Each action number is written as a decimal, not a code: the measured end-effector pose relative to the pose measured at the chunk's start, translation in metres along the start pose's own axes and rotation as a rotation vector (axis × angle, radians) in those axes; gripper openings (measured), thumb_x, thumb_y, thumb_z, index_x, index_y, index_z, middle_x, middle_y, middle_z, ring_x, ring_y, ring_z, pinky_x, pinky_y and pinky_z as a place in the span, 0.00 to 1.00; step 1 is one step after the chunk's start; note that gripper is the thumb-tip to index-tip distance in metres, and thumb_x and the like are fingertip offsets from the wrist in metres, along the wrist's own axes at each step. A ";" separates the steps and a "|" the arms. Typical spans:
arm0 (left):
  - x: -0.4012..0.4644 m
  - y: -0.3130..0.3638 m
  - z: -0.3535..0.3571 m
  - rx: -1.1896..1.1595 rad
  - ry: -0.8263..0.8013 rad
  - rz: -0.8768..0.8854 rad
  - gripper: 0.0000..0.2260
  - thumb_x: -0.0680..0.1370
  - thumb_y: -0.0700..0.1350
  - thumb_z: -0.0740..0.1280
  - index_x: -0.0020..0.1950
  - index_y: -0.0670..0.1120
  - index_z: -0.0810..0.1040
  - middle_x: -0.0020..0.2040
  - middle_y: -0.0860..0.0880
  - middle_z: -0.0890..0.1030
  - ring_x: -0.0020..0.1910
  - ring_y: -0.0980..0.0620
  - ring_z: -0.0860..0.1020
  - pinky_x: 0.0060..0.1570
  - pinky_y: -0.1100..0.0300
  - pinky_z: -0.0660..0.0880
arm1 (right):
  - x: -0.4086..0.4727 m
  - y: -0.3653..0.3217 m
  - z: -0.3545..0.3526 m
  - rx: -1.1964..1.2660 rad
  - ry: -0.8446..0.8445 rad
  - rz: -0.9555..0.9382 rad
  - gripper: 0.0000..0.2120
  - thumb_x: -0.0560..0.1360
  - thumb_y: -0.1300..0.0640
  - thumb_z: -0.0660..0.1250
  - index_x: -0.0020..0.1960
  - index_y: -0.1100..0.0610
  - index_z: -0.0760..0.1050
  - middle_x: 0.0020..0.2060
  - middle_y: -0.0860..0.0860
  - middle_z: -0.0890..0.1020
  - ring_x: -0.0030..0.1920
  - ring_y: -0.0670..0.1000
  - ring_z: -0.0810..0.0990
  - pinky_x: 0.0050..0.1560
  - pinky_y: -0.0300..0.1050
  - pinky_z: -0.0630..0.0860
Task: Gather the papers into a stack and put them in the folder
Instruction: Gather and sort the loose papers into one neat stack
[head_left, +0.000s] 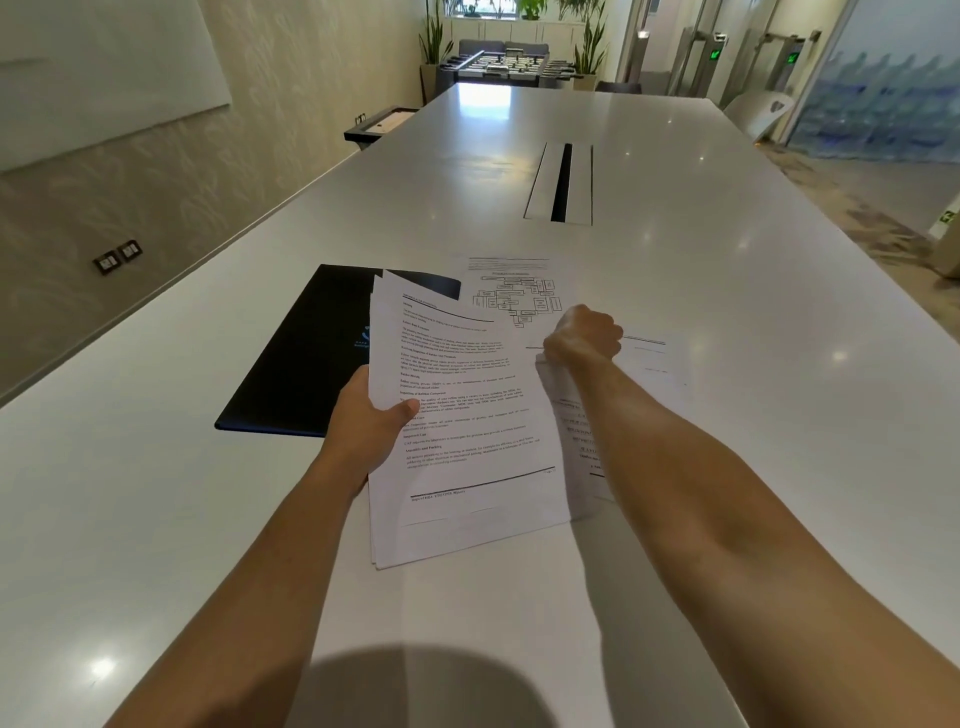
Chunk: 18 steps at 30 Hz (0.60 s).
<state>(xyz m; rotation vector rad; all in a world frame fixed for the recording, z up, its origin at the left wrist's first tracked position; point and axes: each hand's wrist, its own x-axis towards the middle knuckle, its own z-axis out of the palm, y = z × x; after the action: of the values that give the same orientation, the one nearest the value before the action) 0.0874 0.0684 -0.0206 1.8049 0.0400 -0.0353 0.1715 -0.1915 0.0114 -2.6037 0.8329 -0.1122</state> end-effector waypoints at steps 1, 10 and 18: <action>0.000 0.000 0.000 -0.003 -0.002 0.001 0.20 0.77 0.39 0.72 0.66 0.48 0.71 0.59 0.48 0.79 0.54 0.49 0.79 0.42 0.57 0.79 | 0.001 -0.001 0.001 -0.035 0.000 -0.002 0.20 0.73 0.60 0.69 0.65 0.61 0.74 0.60 0.60 0.76 0.61 0.60 0.74 0.60 0.51 0.75; 0.002 -0.001 0.001 0.028 0.010 -0.006 0.20 0.77 0.41 0.72 0.65 0.50 0.71 0.58 0.49 0.79 0.51 0.52 0.79 0.39 0.59 0.77 | 0.000 -0.003 -0.003 0.114 0.018 0.008 0.21 0.72 0.67 0.68 0.65 0.65 0.72 0.60 0.60 0.78 0.60 0.59 0.79 0.56 0.50 0.79; 0.002 -0.002 0.001 0.025 0.006 -0.003 0.20 0.77 0.41 0.72 0.66 0.52 0.71 0.58 0.50 0.79 0.50 0.52 0.79 0.38 0.60 0.77 | -0.003 0.000 -0.005 0.252 -0.016 0.046 0.24 0.72 0.63 0.69 0.65 0.59 0.65 0.57 0.55 0.77 0.59 0.57 0.78 0.58 0.53 0.75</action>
<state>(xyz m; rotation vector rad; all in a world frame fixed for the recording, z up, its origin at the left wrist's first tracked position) 0.0894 0.0682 -0.0230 1.8300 0.0466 -0.0326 0.1678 -0.1916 0.0160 -2.3465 0.8159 -0.1719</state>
